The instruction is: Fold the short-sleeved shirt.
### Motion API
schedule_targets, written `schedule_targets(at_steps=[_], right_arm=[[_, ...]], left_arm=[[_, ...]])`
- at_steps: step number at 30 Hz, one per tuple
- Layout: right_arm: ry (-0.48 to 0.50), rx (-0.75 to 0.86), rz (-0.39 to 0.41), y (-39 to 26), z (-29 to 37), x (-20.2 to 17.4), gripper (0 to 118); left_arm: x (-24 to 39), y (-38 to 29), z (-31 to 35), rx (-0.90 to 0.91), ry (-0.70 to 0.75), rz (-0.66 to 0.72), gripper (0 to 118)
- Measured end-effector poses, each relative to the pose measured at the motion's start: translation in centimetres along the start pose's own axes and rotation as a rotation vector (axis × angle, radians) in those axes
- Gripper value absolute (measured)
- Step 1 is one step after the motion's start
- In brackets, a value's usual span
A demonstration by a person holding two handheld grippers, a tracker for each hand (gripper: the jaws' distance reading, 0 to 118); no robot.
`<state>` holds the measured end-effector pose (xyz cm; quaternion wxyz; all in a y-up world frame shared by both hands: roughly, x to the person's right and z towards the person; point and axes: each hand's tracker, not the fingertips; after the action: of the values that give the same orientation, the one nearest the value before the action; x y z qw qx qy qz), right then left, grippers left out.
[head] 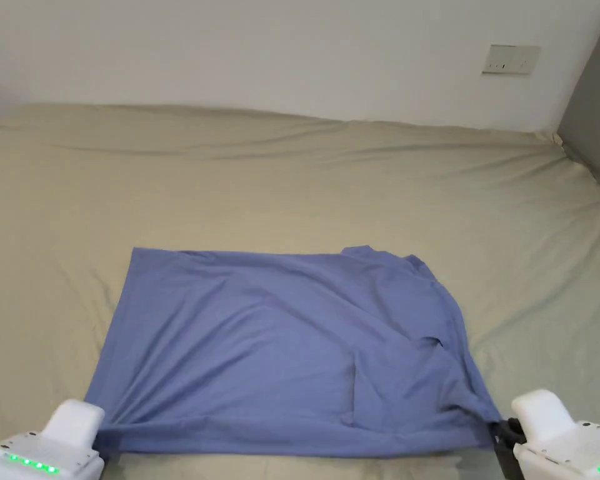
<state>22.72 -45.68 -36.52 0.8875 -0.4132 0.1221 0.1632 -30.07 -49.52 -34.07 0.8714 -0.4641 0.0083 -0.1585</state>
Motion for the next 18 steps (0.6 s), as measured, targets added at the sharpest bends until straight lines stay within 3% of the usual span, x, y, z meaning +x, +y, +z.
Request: schedule_targets(at_steps=[11, 18], right_arm=[[0.062, -0.195, -0.017, -4.8, 4.3, -1.1, 3], [0.112, -0.337, -0.082, -6.5, 4.7, -0.5, 3]], left_arm=[[-0.1, -6.0, 4.2, -0.105, -0.023, -0.150, 4], [0.2, -7.5, 4.5, -0.172, -0.073, -0.305, 4]])
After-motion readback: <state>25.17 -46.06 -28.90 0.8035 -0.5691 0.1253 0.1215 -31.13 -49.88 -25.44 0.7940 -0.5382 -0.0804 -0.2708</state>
